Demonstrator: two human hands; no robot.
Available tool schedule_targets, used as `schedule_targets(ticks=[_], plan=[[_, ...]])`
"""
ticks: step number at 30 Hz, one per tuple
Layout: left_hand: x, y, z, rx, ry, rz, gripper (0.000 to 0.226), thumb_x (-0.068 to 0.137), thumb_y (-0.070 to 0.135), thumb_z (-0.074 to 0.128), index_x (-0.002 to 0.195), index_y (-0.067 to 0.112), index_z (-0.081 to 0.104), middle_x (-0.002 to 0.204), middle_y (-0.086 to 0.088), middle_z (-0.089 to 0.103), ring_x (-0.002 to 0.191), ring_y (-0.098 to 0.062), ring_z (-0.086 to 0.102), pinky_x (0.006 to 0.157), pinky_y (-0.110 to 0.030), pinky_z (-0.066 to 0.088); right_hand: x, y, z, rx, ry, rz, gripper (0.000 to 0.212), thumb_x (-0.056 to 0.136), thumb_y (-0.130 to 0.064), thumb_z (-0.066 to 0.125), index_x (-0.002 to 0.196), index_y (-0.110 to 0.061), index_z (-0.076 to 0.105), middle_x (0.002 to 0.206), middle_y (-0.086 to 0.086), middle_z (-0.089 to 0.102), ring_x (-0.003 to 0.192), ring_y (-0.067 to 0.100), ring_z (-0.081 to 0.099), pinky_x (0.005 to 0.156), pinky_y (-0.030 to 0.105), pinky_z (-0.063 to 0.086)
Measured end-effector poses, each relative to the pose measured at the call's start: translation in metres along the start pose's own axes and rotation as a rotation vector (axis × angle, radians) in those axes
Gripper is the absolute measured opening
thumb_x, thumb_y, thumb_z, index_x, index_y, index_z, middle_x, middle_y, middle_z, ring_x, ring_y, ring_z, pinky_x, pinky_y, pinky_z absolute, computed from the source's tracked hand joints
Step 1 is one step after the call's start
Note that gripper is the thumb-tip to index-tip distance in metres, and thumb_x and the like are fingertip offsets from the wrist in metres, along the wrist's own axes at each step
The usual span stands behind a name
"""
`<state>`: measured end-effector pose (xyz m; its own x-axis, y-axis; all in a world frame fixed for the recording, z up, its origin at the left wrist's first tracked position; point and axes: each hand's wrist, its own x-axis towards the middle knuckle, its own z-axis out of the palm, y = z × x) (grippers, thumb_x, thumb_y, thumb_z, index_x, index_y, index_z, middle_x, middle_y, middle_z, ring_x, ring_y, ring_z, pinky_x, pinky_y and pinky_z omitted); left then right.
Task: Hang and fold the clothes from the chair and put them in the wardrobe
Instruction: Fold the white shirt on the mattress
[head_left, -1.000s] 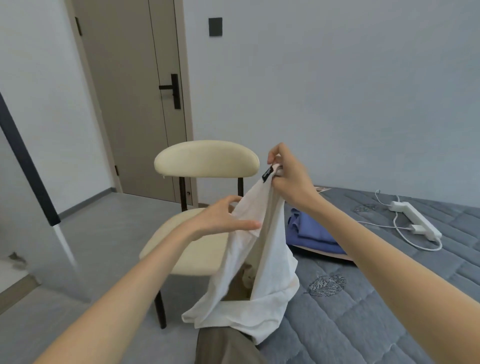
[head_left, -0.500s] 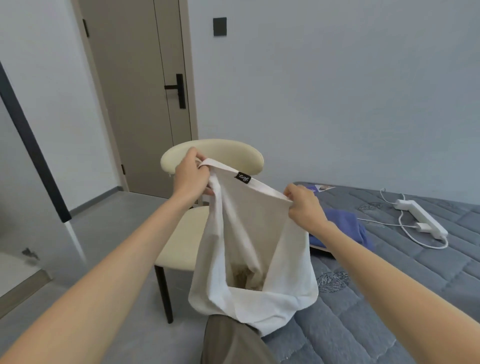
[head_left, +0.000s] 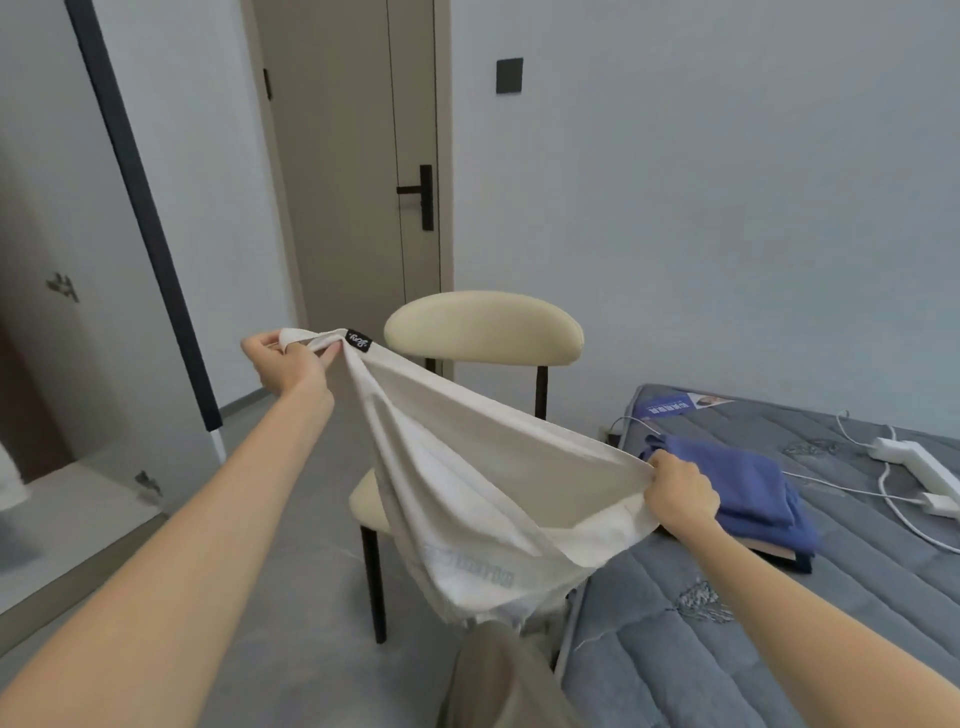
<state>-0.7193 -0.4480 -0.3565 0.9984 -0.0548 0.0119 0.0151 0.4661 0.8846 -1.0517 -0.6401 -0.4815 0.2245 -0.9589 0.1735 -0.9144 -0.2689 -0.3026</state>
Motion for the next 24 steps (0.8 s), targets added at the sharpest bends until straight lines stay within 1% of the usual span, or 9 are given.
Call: schedule_targets(ticks=[4,7,9,11,13,17,20,22,24], plan=[[0.029,0.007,-0.03,-0.06,0.141,0.069,0.028,0.091,-0.011,0.027,0.099,0.013,0.039,0.114,-0.008,0.043,0.099,-0.03,0.059,0.067,-0.031,0.06,0.014,-0.019,-0.005,0.154,-0.039,0.099,0.026,0.09,-0.007,0.043,0.115,-0.005,0.051,0.117,0.022,0.057,0.107,0.04,0.054,0.074,0.036,0.039],[0.042,0.019,-0.051,-0.076,0.235,0.125,0.032,0.087,-0.014,0.026,0.09,0.014,0.04,0.111,-0.009,0.044,0.095,-0.028,0.058,0.059,-0.025,0.058,0.033,-0.066,-0.012,0.742,-0.125,0.258,0.02,0.094,-0.004,0.038,0.112,-0.002,0.048,0.113,0.025,0.058,0.1,0.042,0.059,0.074,0.044,0.051],[0.055,0.03,-0.069,-0.046,0.306,0.17,0.035,0.085,-0.014,0.025,0.086,0.017,0.04,0.109,-0.008,0.046,0.091,-0.026,0.059,0.059,-0.025,0.058,0.042,-0.105,-0.025,1.33,-0.311,0.442,0.017,0.098,0.003,0.032,0.101,0.0,0.049,0.084,0.02,0.066,0.073,0.031,0.068,0.059,0.041,0.057],[0.068,0.044,-0.088,-0.008,0.4,0.247,0.033,0.084,-0.012,0.027,0.092,0.017,0.042,0.106,-0.004,0.05,0.09,-0.024,0.059,0.07,-0.03,0.059,0.047,-0.143,-0.048,1.767,-0.465,0.581,0.027,0.095,0.009,0.027,0.08,-0.003,0.046,0.049,0.007,0.055,0.032,0.017,0.055,0.041,0.026,0.051],[0.076,0.062,-0.108,0.077,0.483,0.325,0.032,0.085,-0.01,0.03,0.095,0.018,0.041,0.106,-0.001,0.053,0.093,-0.02,0.057,0.082,-0.02,0.052,0.044,-0.18,-0.077,2.035,-0.573,0.613,0.029,0.075,0.016,0.029,0.069,-0.009,0.04,0.039,0.003,0.041,0.022,0.014,0.038,0.053,0.018,0.047],[0.081,0.085,-0.145,0.211,0.561,0.427,0.029,0.087,-0.007,0.031,0.098,0.016,0.044,0.119,-0.015,0.06,0.11,-0.027,0.057,0.084,-0.017,0.038,0.029,-0.226,-0.083,1.844,-0.501,0.348,0.034,0.093,0.009,0.027,0.076,-0.014,0.047,0.039,0.002,0.046,0.044,0.013,0.045,0.058,0.025,0.05],[0.084,0.091,-0.173,0.309,0.549,0.403,0.03,0.094,-0.001,0.032,0.107,0.012,0.055,0.125,-0.015,0.059,0.116,-0.028,0.053,0.09,-0.02,0.037,0.015,-0.235,-0.059,1.465,-0.238,0.138,0.022,0.097,0.001,0.029,0.096,-0.009,0.049,0.089,0.009,0.057,0.079,0.026,0.057,0.072,0.041,0.057],[0.086,0.092,-0.188,0.424,0.507,0.387,0.03,0.099,0.006,0.033,0.116,0.008,0.057,0.128,-0.014,0.058,0.119,-0.03,0.051,0.095,-0.025,0.035,0.021,-0.229,-0.042,1.344,-0.184,0.211,0.019,0.096,-0.002,0.031,0.1,-0.011,0.048,0.101,0.01,0.05,0.086,0.029,0.051,0.068,0.04,0.056],[0.087,0.093,-0.196,0.53,0.496,0.373,0.032,0.101,0.011,0.031,0.119,0.007,0.057,0.127,-0.015,0.058,0.118,-0.033,0.05,0.095,-0.032,0.037,0.035,-0.224,-0.028,1.496,-0.34,0.453,0.017,0.095,-0.004,0.037,0.1,-0.013,0.05,0.09,0.008,0.046,0.07,0.023,0.045,0.046,0.025,0.049]])
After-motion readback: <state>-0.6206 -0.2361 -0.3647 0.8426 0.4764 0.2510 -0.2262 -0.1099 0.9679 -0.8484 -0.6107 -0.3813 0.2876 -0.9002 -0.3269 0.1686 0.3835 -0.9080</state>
